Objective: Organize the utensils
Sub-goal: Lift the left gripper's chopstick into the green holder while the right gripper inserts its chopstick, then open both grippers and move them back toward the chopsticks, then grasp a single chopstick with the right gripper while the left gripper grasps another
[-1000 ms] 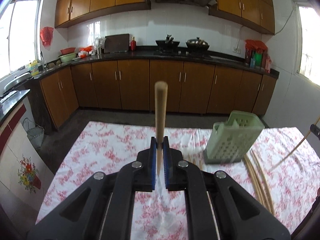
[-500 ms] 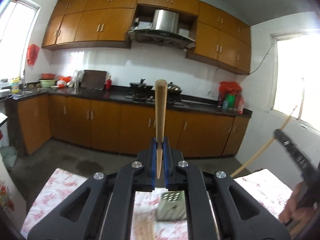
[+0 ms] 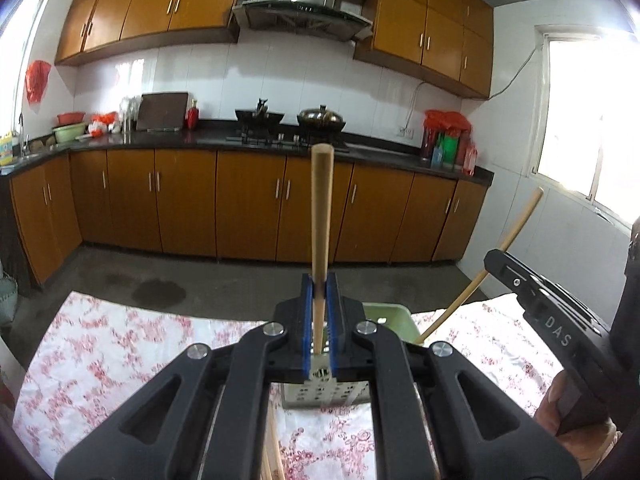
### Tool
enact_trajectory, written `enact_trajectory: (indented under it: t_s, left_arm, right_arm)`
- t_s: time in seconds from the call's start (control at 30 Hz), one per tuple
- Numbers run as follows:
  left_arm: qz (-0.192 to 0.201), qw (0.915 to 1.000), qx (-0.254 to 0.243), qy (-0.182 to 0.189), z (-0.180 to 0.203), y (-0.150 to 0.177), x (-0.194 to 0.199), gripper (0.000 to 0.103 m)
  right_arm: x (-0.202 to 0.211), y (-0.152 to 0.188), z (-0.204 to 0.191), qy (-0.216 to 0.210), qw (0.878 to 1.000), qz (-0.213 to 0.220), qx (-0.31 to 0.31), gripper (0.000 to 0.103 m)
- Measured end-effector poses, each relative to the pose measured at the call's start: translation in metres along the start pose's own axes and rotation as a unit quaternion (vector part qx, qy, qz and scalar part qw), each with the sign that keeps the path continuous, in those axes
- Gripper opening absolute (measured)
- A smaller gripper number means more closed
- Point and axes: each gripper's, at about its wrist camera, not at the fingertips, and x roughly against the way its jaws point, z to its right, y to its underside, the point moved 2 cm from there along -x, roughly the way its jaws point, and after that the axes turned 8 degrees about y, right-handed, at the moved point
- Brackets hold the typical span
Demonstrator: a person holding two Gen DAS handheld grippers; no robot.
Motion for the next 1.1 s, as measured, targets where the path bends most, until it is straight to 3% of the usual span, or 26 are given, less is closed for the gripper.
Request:
enact_trajectory:
  t_s: [0.07, 0.1, 0.13, 0.37, 0.43, 0.5, 0.53, 0.63, 0.7, 0.77, 0.93, 1.03, 1.1]
  left_arm:
    - [-0.003, 1.0000, 0.005, 0.000, -0.004, 0.003, -0.001, 0.012]
    - [-0.004, 1.0000, 0.007, 0.000, -0.004, 0.003, 0.000, 0.014]
    - [-0.003, 1.0000, 0.008, 0.000, -0.007, 0.004, 0.002, 0.019]
    - [0.033, 0.9991, 0.025, -0.001, -0.018, 0.002, 0.051, 0.039]
    - [0.041, 0.9986, 0.030, -0.011, -0.026, 0.008, 0.071, 0.042]
    - [0.035, 0.9983, 0.032, -0.034, -0.035, 0.019, 0.082, 0.045]
    - [0.019, 0.9979, 0.033, -0.052, -0.044, 0.031, 0.085, 0.045]
    - [-0.034, 0.9952, 0.040, -0.083, -0.065, 0.069, 0.079, 0.045]
    - [-0.077, 0.9917, 0.060, -0.084, -0.078, 0.097, 0.071, 0.045]
    - [-0.107, 0.9881, 0.078, -0.078, -0.085, 0.121, 0.065, 0.042]
    - [-0.173, 0.9790, 0.093, -0.053, -0.088, 0.170, 0.046, 0.033]
    - [-0.193, 0.9764, 0.087, -0.045, -0.084, 0.185, 0.037, 0.030]
    - [-0.204, 0.9746, 0.084, -0.039, -0.077, 0.195, 0.034, 0.027]
  right_arm:
    - [0.003, 0.000, -0.002, -0.003, 1.000, -0.006, 0.001, 0.021]
    - [0.005, -0.001, -0.002, -0.002, 1.000, -0.007, 0.001, 0.035]
    - [0.009, -0.002, -0.002, -0.002, 1.000, -0.003, 0.002, 0.042]
    - [0.047, -0.009, 0.016, 0.023, 1.000, 0.018, 0.006, 0.043]
    - [0.053, -0.001, 0.029, 0.045, 0.999, 0.004, 0.005, 0.043]
    - [0.049, 0.019, 0.044, 0.068, 0.997, -0.043, 0.009, 0.043]
    - [0.043, 0.028, 0.048, 0.073, 0.995, -0.068, 0.013, 0.042]
    - [0.022, 0.076, 0.064, 0.075, 0.983, -0.167, 0.026, 0.025]
    - [0.007, 0.116, 0.067, 0.059, 0.970, -0.234, 0.022, 0.024]
    - [-0.002, 0.143, 0.064, 0.059, 0.961, -0.270, 0.028, 0.024]
    - [-0.012, 0.177, 0.050, 0.058, 0.948, -0.309, 0.040, 0.025]
    - [-0.013, 0.181, 0.046, 0.079, 0.948, -0.298, 0.075, 0.008]
    - [-0.014, 0.180, 0.051, 0.090, 0.947, -0.298, 0.074, 0.008]
